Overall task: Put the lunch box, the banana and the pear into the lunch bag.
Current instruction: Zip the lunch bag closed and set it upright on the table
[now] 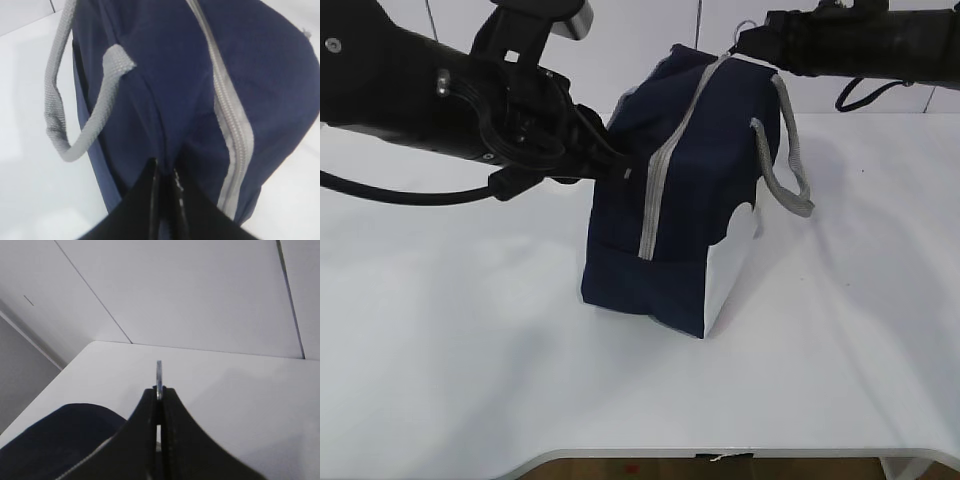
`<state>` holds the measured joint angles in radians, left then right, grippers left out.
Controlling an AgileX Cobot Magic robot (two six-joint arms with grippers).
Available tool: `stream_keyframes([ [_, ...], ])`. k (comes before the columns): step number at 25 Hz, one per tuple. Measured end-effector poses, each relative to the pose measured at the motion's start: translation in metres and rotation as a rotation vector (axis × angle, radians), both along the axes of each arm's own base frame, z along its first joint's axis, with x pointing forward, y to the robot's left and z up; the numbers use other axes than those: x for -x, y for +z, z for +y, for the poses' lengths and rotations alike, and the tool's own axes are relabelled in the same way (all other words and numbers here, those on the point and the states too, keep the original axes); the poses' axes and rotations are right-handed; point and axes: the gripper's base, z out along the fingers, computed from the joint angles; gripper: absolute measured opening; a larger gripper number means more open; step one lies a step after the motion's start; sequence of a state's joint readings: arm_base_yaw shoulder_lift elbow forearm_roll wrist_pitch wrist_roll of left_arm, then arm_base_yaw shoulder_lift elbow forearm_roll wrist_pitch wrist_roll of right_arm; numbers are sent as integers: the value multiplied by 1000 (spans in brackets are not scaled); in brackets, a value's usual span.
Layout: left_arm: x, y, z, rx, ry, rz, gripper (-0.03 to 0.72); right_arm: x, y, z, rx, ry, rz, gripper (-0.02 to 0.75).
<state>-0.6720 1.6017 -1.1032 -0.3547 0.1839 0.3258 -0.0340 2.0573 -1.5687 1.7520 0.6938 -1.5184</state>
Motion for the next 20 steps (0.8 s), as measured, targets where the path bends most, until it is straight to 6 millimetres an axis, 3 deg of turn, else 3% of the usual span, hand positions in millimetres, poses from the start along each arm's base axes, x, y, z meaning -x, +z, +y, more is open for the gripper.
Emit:
stream_keyframes([
  [12,0,0,0,-9,-7,-7,-1,-19,-64,-11,-79,-30,145,6],
  [17,0,0,0,-11,-9,-7,-1,-22,-57,-11,-98,8,110,6],
  [20,0,0,0,-12,-9,-5,-1,-25,-38,-8,-115,66,41,6],
])
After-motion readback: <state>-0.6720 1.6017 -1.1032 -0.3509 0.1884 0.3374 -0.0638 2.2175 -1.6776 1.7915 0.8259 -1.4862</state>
